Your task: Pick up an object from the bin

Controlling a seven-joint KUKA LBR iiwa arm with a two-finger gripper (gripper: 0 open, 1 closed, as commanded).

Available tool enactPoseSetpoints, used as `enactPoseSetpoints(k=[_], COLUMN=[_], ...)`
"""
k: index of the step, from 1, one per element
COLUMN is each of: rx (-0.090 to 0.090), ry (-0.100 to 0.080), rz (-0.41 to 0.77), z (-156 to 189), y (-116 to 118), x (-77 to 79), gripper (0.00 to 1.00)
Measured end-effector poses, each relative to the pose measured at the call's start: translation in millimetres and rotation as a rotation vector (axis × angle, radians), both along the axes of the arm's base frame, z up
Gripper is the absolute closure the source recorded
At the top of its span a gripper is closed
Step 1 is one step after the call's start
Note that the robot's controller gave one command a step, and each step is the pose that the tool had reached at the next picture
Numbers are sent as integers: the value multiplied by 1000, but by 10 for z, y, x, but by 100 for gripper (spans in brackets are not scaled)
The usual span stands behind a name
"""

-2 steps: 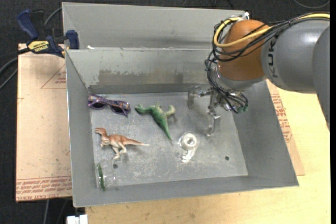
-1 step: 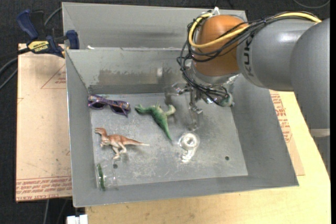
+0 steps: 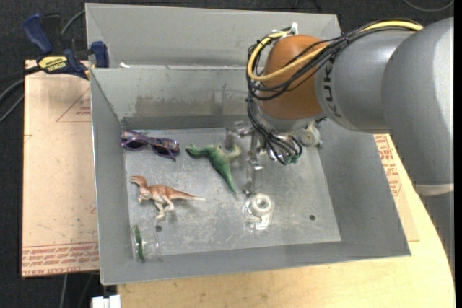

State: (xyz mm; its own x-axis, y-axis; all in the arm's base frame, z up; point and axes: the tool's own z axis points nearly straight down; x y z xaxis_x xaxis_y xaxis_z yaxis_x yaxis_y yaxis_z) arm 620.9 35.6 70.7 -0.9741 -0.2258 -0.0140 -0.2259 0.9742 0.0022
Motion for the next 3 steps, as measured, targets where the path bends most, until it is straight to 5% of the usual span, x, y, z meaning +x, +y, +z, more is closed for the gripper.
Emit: enactPoseSetpoints(k=[1,3], rx=[-2,-2], ry=[-5,-8], rz=[117,138], z=[-3,-3], y=[164,208], x=[65,65], gripper=[100,100])
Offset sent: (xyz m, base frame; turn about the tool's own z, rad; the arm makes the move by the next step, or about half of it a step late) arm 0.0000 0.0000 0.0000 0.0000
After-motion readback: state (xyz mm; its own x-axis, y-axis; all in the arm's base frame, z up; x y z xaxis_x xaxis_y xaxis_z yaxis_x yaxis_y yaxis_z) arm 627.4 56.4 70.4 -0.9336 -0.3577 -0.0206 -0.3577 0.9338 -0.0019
